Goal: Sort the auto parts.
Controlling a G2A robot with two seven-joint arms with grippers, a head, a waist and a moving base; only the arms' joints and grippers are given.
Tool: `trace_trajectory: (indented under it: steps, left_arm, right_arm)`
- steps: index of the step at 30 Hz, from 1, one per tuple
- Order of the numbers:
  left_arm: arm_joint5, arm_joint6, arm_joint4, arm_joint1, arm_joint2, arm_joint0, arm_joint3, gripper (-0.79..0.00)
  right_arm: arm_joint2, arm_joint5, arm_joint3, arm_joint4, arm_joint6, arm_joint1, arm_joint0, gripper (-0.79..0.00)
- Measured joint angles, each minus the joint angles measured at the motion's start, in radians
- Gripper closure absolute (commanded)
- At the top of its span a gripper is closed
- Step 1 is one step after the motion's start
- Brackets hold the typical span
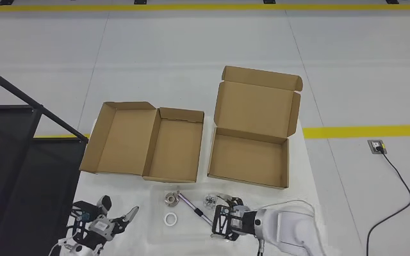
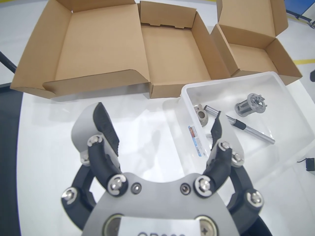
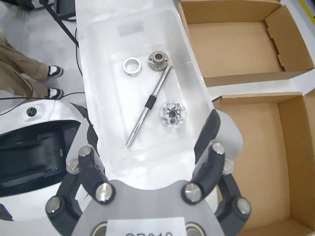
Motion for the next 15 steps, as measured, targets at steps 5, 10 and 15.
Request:
trace_trajectory:
  steps: [5, 10, 15]
  left_arm:
    - [-0.028, 0.05, 0.048, 0.001, 0.004, 0.015, 0.001, -0.785]
    - [-0.029, 0.071, 0.064, 0.0, 0.005, 0.022, 0.005, -0.785]
    - [-0.027, 0.072, 0.064, 0.0, 0.006, 0.022, 0.005, -0.785]
  right_arm:
    - [-0.165, 0.064, 0.134, 0.086, 0.194, -0.048, 0.191, -0.785]
    - [-0.27, 0.068, 0.273, 0.176, 0.262, -0.087, 0.32, -0.785]
    - [-0.335, 0.095, 0.35, 0.164, 0.275, -0.112, 0.378, -0.785]
